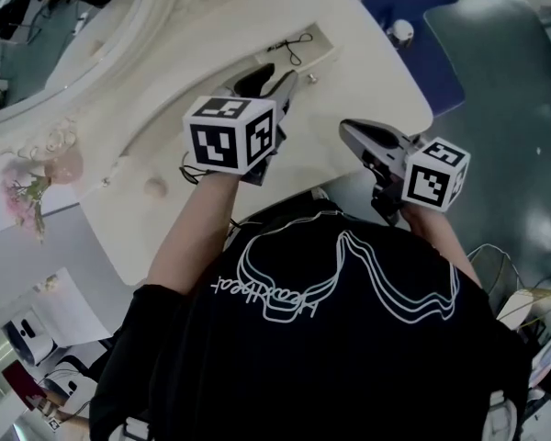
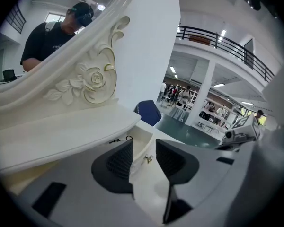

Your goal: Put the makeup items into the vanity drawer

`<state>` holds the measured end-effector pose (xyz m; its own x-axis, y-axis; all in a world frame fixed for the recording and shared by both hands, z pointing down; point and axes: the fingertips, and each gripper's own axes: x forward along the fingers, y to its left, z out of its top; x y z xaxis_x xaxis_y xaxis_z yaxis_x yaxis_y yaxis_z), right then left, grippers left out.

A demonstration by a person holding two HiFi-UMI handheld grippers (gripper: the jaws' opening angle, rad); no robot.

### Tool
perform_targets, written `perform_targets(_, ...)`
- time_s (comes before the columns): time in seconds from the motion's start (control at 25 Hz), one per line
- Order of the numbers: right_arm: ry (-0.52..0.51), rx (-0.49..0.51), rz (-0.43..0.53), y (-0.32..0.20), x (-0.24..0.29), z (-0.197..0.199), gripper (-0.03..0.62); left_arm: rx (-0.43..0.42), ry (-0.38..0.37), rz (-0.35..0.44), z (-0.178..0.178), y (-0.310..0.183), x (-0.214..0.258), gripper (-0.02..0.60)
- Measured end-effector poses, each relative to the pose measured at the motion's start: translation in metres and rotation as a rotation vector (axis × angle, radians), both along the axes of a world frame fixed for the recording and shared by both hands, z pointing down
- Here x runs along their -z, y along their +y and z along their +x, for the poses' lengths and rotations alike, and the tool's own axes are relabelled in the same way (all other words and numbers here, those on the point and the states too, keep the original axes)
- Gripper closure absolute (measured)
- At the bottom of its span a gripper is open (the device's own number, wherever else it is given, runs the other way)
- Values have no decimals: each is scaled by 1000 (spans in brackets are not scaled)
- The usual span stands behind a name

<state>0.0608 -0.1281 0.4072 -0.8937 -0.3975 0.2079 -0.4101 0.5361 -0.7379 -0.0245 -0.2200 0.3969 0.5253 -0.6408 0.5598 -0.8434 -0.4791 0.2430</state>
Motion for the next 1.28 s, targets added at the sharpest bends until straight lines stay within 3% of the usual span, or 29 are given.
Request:
perform_targets(0.28, 7, 66, 59, 10, 22, -14, 589, 12, 41, 77, -8, 30, 32, 439)
perform_targets(0.48, 8, 138, 92, 21, 38, -30, 589, 67, 60, 107, -26, 59, 49, 439)
perform_targets(0.92, 5, 329, 110, 37, 47, -91, 589, 304, 42, 124, -112, 111, 51, 436)
perform_targets(1.28, 8, 487, 90, 48, 34, -142, 589, 532, -49, 99, -189, 162, 27, 436)
